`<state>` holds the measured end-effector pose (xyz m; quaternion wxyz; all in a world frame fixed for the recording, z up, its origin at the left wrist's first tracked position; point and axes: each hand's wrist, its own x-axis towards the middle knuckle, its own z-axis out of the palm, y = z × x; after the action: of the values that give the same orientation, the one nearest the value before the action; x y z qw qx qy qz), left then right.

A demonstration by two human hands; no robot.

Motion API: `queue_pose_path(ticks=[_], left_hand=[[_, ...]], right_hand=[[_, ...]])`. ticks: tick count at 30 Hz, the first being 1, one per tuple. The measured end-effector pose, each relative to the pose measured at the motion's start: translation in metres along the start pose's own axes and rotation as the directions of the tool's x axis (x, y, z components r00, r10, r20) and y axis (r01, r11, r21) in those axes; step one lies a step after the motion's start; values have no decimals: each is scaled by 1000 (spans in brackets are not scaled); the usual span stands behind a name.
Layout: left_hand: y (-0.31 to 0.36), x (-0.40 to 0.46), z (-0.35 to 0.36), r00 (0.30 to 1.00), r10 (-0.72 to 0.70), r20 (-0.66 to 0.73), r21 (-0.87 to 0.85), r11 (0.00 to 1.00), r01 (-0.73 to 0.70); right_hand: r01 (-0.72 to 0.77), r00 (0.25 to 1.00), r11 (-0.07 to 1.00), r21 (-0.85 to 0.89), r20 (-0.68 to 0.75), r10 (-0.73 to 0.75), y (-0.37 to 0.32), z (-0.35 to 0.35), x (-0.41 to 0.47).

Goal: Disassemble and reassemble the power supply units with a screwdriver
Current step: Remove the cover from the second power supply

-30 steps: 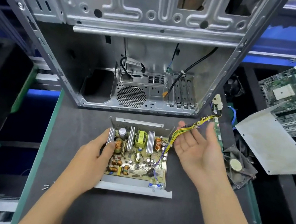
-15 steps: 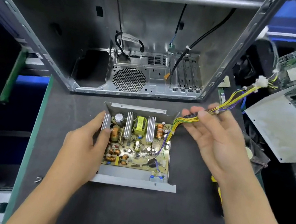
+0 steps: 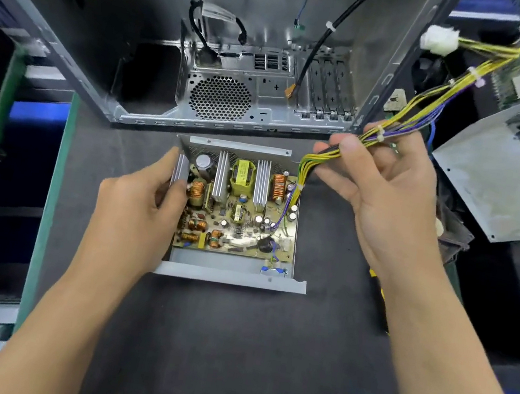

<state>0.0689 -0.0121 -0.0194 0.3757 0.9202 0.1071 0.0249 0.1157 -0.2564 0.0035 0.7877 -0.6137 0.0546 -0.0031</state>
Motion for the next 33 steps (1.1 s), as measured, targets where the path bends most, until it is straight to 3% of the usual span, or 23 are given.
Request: queue_pose_path(ticks=[3,10,14,17,21,27,33], left_hand=[[3,2,1,999,-49,-1,-70,996,49],[6,2,1,999,-50,16,-57,997,51],[4,2,3,996,-84,6,-102,991,84],[4,2,4,996,-84,-2,-113,990,84],[4,4,6,995,-103,-6,-96,990,102],[-1,3,4,993,-110,36,-162,980,114],[-6,3,3,991,-110,73,-187,975,122]], right_hand=[[-2,1000,1000,-10,1,2,1,2,1],[16,1000,999,-39,19,-16,0,-9,5],[33,990,998,48,-135,-26,-5,-4,7],[154,964,978,-142,-194,-180,-7,-1,5],[279,954,884,-374,-1,-301,-15,5,4],[254,966,828,-500,98,-237,-21,3,19],[212,967,839,-502,-16,-254,-7,7,24]])
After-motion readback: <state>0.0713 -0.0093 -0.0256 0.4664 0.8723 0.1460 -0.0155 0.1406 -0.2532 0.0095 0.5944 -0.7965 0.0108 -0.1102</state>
